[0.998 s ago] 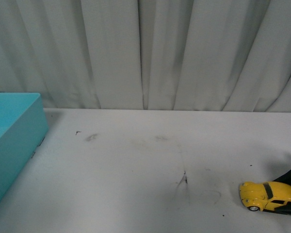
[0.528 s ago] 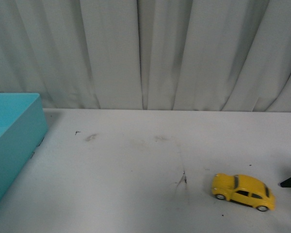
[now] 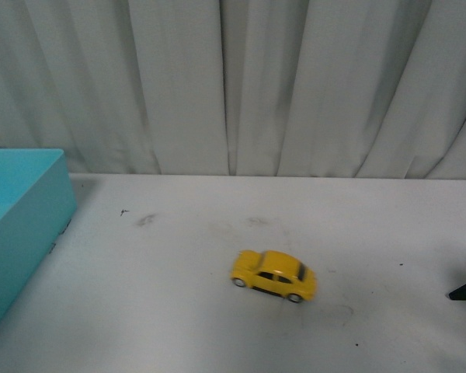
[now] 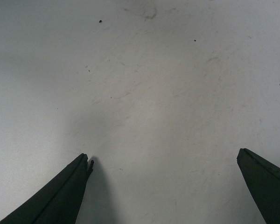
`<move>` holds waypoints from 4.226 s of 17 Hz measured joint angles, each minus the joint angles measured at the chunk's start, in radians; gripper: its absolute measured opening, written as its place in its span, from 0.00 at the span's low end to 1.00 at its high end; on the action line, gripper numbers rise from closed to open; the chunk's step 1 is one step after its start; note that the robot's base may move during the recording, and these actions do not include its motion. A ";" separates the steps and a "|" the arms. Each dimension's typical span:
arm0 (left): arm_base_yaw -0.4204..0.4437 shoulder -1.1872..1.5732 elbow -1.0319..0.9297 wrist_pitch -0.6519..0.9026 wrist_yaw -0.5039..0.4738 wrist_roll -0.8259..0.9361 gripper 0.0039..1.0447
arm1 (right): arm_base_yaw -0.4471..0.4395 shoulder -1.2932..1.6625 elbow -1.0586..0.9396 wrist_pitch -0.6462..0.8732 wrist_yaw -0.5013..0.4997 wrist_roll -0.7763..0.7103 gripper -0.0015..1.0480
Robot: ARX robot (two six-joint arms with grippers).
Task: Wind up and store yellow beetle toy
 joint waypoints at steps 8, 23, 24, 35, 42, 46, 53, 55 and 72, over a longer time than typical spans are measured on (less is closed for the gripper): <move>0.000 0.000 0.000 0.000 0.000 0.000 0.94 | 0.023 -0.016 -0.018 0.080 -0.128 0.033 0.94; 0.000 0.000 0.000 0.000 0.000 0.000 0.94 | 0.190 -0.417 -0.584 1.791 0.529 1.803 0.55; 0.000 0.000 0.000 0.000 0.000 0.000 0.94 | 0.192 -0.491 -0.660 1.793 0.677 1.767 0.43; 0.000 0.000 0.000 0.000 0.000 0.000 0.94 | 0.347 -1.174 -1.052 1.507 0.884 1.723 0.02; 0.000 0.000 0.000 0.000 0.000 0.000 0.94 | 0.346 -1.537 -1.136 1.220 0.893 1.723 0.02; 0.000 0.000 0.000 0.000 0.000 0.000 0.94 | 0.346 -1.633 -1.146 1.137 0.893 1.723 0.02; 0.000 0.000 0.000 0.000 0.000 0.000 0.94 | 0.346 -1.919 -1.146 0.870 0.893 1.723 0.02; 0.000 0.000 0.000 0.000 0.000 0.000 0.94 | 0.346 -1.967 -1.146 0.823 0.893 1.723 0.02; 0.000 0.000 0.000 0.000 0.000 0.000 0.94 | 0.346 -2.293 -1.146 0.489 0.895 1.720 0.16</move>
